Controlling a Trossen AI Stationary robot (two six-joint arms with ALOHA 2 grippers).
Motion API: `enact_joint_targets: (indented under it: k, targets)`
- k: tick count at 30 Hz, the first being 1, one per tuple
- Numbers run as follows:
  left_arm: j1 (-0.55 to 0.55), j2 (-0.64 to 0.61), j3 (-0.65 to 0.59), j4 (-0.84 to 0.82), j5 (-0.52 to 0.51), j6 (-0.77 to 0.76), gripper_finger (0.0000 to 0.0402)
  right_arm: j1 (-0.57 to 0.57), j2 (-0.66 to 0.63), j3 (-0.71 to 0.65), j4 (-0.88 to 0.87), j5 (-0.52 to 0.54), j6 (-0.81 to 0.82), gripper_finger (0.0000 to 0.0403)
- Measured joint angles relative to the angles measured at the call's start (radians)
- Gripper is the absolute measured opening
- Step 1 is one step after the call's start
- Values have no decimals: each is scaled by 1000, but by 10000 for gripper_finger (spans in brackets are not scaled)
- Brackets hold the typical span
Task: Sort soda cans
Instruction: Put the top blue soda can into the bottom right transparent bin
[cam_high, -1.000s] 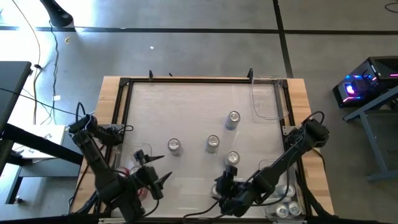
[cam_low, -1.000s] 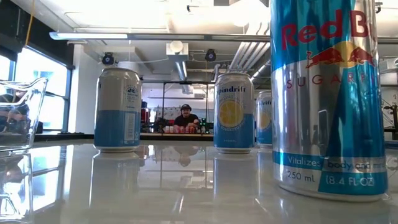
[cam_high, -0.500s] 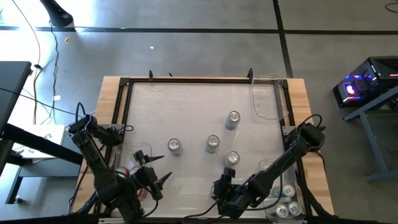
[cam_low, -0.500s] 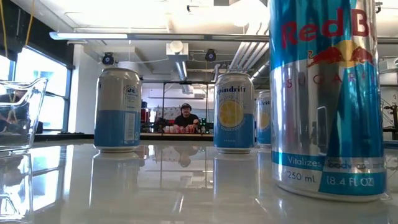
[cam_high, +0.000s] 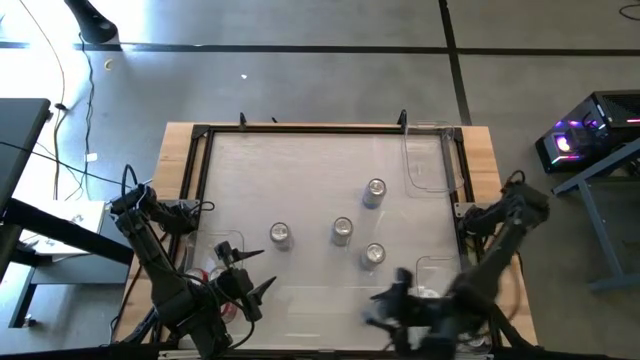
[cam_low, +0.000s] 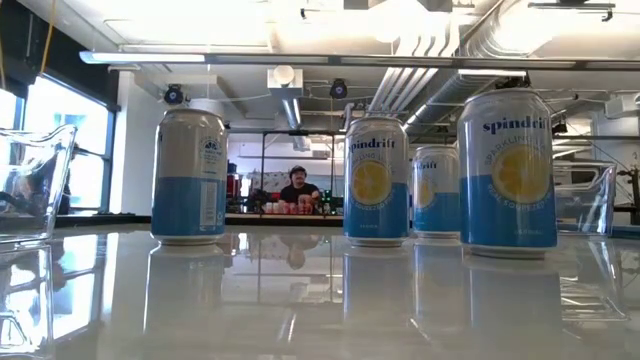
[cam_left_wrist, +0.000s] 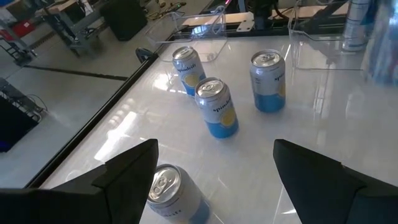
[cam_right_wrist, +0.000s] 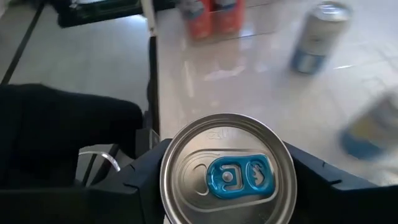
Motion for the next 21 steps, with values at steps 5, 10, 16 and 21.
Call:
enact_joint_targets:
  k: [5,10,16,21]
  targets:
    - [0,0,0,0,-1,0,314,137,-100,4,-301,131,311,220]
    - [0,0,0,0,-13,0,314,246,-116,4,-578,197,643,220]
    - [0,0,0,0,-21,0,314,332,-114,0,-744,181,898,220]
    - [0,0,0,3,-23,0,314,391,-105,0,-806,151,1049,220]
